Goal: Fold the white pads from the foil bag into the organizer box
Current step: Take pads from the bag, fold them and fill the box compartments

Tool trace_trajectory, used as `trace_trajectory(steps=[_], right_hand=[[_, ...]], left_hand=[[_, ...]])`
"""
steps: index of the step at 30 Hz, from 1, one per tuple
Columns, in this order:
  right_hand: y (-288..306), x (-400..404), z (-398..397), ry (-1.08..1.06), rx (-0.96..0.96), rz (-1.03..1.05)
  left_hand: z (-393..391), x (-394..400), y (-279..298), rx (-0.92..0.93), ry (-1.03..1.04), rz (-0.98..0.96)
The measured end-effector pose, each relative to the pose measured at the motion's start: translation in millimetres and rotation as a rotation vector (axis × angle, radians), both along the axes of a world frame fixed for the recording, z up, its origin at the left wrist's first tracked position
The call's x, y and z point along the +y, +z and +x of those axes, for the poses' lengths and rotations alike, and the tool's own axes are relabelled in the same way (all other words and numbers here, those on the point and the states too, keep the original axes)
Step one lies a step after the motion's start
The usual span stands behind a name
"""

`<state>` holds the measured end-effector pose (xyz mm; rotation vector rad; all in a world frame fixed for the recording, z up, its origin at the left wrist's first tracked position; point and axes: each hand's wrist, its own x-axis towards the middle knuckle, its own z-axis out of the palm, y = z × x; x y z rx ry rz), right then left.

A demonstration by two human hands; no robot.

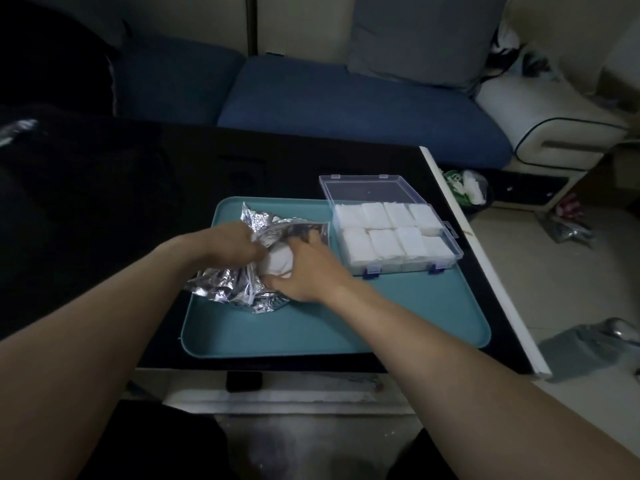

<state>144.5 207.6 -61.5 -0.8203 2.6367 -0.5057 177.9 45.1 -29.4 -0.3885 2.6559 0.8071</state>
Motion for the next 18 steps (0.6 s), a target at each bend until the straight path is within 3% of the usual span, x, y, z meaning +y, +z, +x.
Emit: trace_trajectory(steps=[4, 9, 14, 18], right_hand=[[1.6, -6.1, -2.2, 0.138, 0.051, -0.023], [8.4, 3.2, -1.6, 0.113, 0.036, -0.162], [18.3, 24.2, -10.2, -0.055, -0.008, -0.379], [33.6, 50.4, -19.9, -0.254, -0.190, -0.645]], left_hand=[[-1.0, 2.5, 0.5, -0.006, 0.013, 0.010], [-3.1, 2.9, 2.3, 0.011, 0.032, 0.032], [-5.9, 6.4, 8.3, 0.005, 0.011, -0.046], [-10.0, 12.4, 22.7, 0.186, 0.061, -0.027]])
